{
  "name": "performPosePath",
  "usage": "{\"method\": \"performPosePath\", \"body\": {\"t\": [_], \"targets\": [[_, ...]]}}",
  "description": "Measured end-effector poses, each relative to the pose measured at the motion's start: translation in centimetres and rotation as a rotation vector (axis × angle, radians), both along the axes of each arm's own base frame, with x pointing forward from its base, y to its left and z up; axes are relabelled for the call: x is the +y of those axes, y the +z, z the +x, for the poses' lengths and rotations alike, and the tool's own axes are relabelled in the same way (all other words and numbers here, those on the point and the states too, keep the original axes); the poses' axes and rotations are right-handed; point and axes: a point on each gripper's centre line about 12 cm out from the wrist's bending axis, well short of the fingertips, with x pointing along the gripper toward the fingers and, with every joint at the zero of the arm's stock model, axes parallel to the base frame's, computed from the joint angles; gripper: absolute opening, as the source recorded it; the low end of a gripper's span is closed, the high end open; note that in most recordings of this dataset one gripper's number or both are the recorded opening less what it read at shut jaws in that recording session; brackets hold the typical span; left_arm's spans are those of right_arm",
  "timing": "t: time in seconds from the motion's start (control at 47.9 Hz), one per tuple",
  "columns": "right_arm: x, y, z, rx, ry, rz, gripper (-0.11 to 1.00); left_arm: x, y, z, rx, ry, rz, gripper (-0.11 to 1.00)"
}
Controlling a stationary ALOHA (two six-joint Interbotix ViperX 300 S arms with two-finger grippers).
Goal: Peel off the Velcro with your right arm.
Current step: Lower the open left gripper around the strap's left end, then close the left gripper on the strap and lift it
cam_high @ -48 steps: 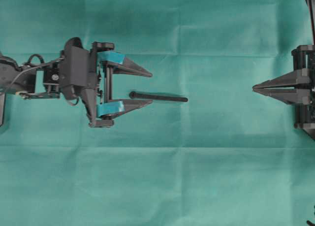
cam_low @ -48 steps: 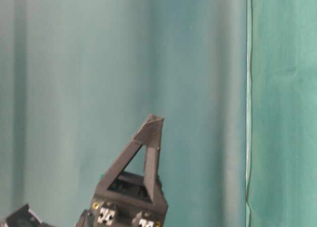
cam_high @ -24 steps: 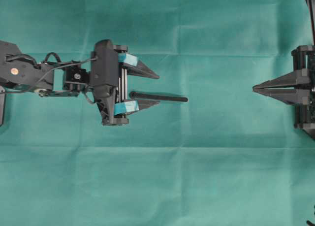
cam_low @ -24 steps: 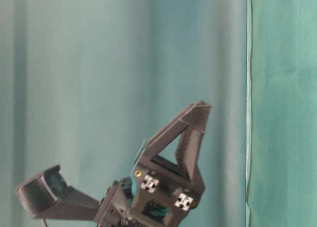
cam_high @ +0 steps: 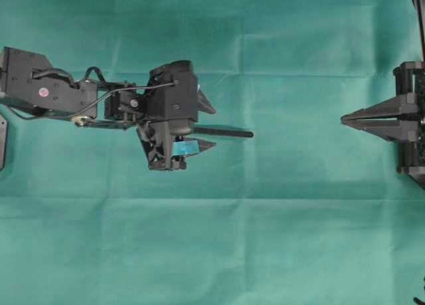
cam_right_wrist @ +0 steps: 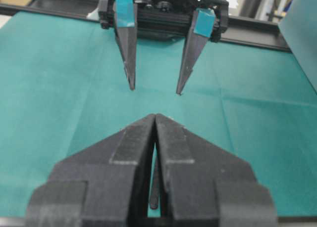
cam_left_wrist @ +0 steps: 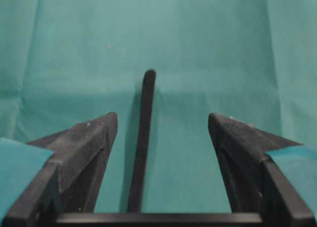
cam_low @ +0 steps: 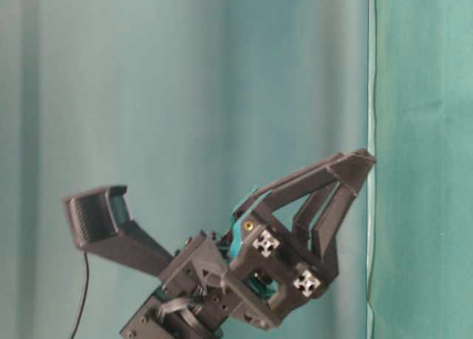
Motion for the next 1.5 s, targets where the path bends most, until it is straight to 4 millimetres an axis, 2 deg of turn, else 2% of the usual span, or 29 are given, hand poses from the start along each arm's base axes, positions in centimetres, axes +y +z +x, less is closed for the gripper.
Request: {"method": "performPosePath", "body": {"t": [0.209,0.46,0.773,1.379,1.504], "targets": [[0.0,0.0,0.0,0.000,0.000,0.000,-0.07,0.4,-1.5,0.3,0.112,0.006,-0.004,0.76],[0.0,-0.2,-0.1,0.003,0.000,0.000,-0.07,0.6,-2.0,0.8,0.144,0.010,-0.004,0.76],[0.0,-0.4,-0.1,0.009,-0.002,0.000,-0.07,2.4,-6.1,1.3,0.234,0.050,-0.011,0.76],[0.0,-0.7,-0.2,0.017,-0.002,0.000,-0.07,3.3,-10.3,2.0,0.280,0.067,-0.013,0.75],[0.0,-0.7,-0.2,0.017,0.001,-0.001,-0.07,3.4,-10.3,2.1,0.270,0.071,-0.013,0.65]]}}
